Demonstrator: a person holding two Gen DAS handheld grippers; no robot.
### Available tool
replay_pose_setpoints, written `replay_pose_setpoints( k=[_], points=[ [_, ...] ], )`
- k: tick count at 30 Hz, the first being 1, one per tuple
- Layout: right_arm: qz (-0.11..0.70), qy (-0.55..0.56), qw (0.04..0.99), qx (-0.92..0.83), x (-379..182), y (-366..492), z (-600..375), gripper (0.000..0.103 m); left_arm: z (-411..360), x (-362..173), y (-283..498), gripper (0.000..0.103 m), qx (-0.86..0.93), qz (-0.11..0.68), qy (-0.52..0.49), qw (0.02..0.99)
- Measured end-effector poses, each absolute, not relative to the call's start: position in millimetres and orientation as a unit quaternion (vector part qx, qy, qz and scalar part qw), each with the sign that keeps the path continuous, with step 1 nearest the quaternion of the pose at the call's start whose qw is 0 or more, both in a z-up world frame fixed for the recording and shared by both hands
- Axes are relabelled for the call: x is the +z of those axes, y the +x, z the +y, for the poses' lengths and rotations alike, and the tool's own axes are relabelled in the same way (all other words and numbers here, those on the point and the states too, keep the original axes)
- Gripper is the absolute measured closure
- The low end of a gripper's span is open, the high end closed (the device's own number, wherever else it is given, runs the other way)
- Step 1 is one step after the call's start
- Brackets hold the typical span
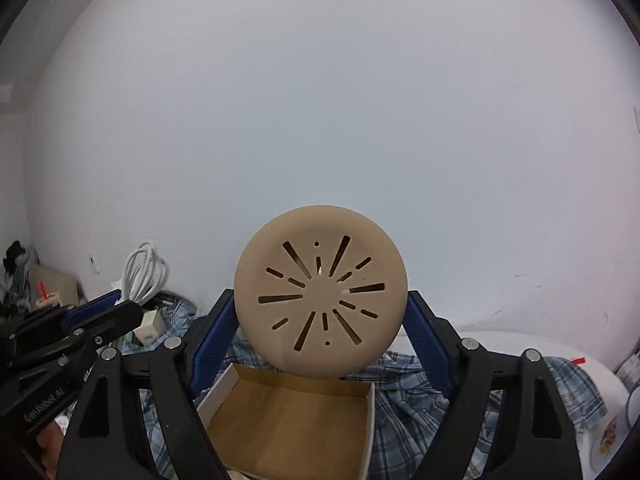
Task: Organize soft objects
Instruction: 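Carry the cable and disc over the cardboard box and release both inside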
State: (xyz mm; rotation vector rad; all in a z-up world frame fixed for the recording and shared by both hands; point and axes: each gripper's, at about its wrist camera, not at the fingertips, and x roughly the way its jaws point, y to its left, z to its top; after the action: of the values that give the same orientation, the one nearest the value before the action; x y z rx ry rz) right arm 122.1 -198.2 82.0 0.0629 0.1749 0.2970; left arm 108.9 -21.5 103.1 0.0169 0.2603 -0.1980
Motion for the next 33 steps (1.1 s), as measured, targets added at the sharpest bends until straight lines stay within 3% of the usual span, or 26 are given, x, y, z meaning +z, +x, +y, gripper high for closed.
replay_pose_setpoints(
  k=[8,18,33],
  points=[
    [0.134,0.016,0.98,0.148,42,154,-186,0.023,-17,76,150,0.084,-0.114,0.216,0.002,0.97],
    [0.275,0.034,0.942,0.189,-22,205,-177,0.023,1,4,212,0.084,-0.106,0.338,-0.028,0.935],
    [0.357,-0.008,0.912,0.203,-80,221,-155,0.023,15,-52,248,0.084,-0.079,0.407,-0.014,0.91]
  ],
)
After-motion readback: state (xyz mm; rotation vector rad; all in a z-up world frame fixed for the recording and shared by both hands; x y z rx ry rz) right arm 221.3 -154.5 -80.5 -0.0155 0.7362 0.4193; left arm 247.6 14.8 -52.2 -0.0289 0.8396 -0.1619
